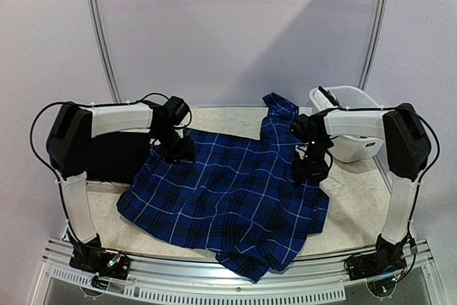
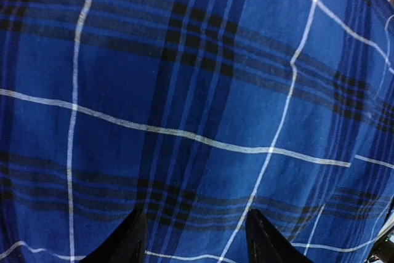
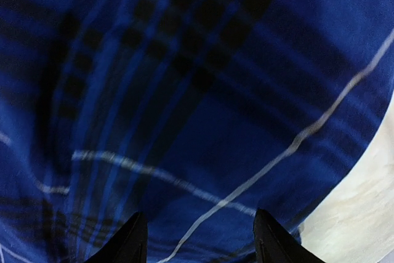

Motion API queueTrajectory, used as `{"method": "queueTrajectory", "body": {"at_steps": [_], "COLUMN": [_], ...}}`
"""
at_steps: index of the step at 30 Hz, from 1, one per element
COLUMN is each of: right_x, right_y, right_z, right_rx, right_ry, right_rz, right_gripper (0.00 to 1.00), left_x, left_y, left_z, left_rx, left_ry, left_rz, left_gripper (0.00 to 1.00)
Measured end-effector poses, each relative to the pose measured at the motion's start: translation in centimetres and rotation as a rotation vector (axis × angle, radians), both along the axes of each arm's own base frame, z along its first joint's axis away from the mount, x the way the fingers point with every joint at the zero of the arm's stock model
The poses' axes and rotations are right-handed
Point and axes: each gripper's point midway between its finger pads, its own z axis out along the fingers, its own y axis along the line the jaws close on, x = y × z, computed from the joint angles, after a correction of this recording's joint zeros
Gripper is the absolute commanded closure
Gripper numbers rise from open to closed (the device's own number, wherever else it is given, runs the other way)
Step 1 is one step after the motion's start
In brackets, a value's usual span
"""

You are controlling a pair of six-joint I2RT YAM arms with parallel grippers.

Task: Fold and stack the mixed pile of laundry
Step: Move the flattened shirt to the center of the board.

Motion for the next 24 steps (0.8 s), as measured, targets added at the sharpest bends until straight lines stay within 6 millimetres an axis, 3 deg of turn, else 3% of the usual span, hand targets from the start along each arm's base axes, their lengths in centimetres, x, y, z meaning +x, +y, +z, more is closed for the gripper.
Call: {"method": "queueTrajectory", "body": {"at_steps": [6,13,24], "right_x": [2.6,6.5,15.4], "right_y": [-1.6,-3.3,-5.1], "right_z": [-1.3,-1.8,-1.8], "right_rx": [-0.014,-0.037,-0.055], "right_ry": [0.027,0.047,-0.030], "right_rz": [-0.032,-0.064,-0.083], "right_gripper": [0.42,0.43,0.44], "left_x": [-0.5,-1.1,-1.9], "left_y": [-0.4,-0.9,-1.8], "left_z": [-2.1,-2.5,-2.5], "left_rx": [-0.005,-0.038,-0.084], "left_ry": [0.049,0.082,0.118], "left_rz": [-0.009,-0.015,-0.013], "left_gripper": [0.46,0.48,0.49]}}
